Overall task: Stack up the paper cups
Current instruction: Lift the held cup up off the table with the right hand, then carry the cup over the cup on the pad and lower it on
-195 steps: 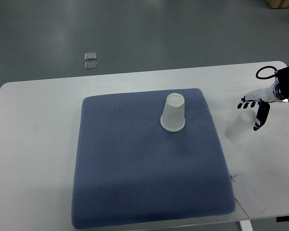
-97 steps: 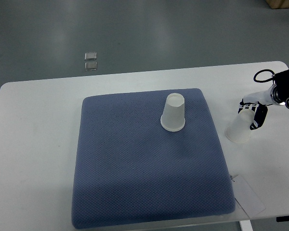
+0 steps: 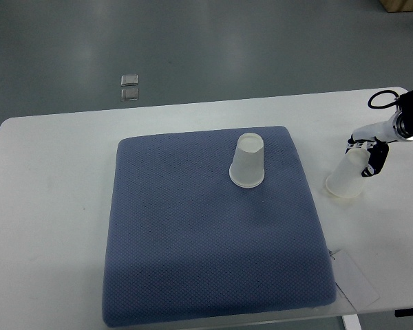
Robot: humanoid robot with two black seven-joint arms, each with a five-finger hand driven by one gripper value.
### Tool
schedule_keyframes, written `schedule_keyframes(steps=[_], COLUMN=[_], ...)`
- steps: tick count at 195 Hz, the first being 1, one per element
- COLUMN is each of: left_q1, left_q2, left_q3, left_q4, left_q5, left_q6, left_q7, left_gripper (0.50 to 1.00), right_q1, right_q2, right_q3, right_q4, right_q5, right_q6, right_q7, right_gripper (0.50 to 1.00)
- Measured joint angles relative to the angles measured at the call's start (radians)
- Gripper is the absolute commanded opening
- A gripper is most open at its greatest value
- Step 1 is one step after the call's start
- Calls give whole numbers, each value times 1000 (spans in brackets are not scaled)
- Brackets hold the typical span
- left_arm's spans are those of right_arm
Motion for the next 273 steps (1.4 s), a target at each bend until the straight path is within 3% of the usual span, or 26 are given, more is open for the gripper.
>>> schedule_keyframes(steps=[84,139,210,273], left_q1=[0,0,0,-1], left_q2=[0,0,0,0], left_q3=[2,0,0,0], left_q4=[-1,-1,-2,1], left_q5=[0,0,0,0], left_q6=[0,0,0,0], left_q7=[0,0,0,0], left_gripper=[1000,1000,1000,1000], right_q1=[341,518,616,623], right_q2=[-86,-88,-82,42], right_q3=[104,100,97,100], right_q4=[63,94,121,126], right_q5=[10,9,9,25], right_q6=[285,297,297,297], right_q7=[0,-14,-21,-21], right_gripper=[648,650,652,654])
